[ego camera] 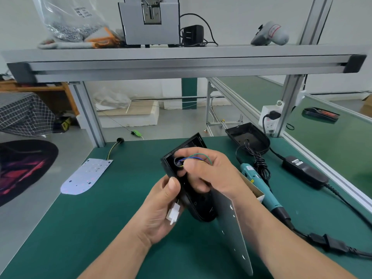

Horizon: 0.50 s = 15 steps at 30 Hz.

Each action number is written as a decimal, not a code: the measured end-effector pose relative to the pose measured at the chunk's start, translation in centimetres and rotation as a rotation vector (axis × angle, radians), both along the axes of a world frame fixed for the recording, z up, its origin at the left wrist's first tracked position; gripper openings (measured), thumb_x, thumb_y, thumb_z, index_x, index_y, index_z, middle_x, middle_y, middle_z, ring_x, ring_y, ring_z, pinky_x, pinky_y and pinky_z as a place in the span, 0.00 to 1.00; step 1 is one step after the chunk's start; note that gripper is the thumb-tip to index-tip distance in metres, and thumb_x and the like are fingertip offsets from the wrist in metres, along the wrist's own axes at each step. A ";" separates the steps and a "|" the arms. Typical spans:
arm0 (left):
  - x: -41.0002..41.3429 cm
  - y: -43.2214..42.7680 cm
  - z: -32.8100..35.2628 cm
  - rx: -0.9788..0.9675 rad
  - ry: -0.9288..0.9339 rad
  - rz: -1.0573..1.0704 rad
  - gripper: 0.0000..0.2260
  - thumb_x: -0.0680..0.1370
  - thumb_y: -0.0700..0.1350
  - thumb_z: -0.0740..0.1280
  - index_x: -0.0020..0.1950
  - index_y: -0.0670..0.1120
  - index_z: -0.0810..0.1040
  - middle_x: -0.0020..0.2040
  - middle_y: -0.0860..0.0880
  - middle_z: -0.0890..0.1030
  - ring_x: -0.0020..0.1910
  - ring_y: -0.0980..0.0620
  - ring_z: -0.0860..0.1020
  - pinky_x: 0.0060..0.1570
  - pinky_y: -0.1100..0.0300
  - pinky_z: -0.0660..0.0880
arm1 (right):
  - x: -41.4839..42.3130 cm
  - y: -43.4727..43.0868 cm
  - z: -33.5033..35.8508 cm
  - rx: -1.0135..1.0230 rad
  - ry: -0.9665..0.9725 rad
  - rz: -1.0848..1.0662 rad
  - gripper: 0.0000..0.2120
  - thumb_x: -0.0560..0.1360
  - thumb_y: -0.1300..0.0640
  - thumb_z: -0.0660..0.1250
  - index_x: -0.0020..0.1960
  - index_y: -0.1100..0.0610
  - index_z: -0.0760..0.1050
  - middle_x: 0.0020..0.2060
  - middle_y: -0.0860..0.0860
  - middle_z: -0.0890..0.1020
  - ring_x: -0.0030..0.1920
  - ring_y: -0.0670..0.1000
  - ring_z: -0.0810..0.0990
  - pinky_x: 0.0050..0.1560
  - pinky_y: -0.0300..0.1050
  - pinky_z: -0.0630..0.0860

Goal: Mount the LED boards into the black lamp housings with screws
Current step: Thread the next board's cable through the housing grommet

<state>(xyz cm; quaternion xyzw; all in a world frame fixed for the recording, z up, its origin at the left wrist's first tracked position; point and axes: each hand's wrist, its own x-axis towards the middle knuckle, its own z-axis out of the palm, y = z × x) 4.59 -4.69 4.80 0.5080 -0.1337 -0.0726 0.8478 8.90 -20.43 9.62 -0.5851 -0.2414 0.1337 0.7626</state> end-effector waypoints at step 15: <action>-0.1 0.2 -0.8 -0.072 0.057 -0.045 0.27 0.72 0.67 0.78 0.58 0.46 0.84 0.54 0.42 0.86 0.61 0.42 0.83 0.66 0.43 0.78 | 0.3 -0.1 -0.4 0.015 0.025 0.055 0.07 0.77 0.55 0.72 0.52 0.55 0.86 0.35 0.53 0.81 0.24 0.46 0.69 0.28 0.41 0.56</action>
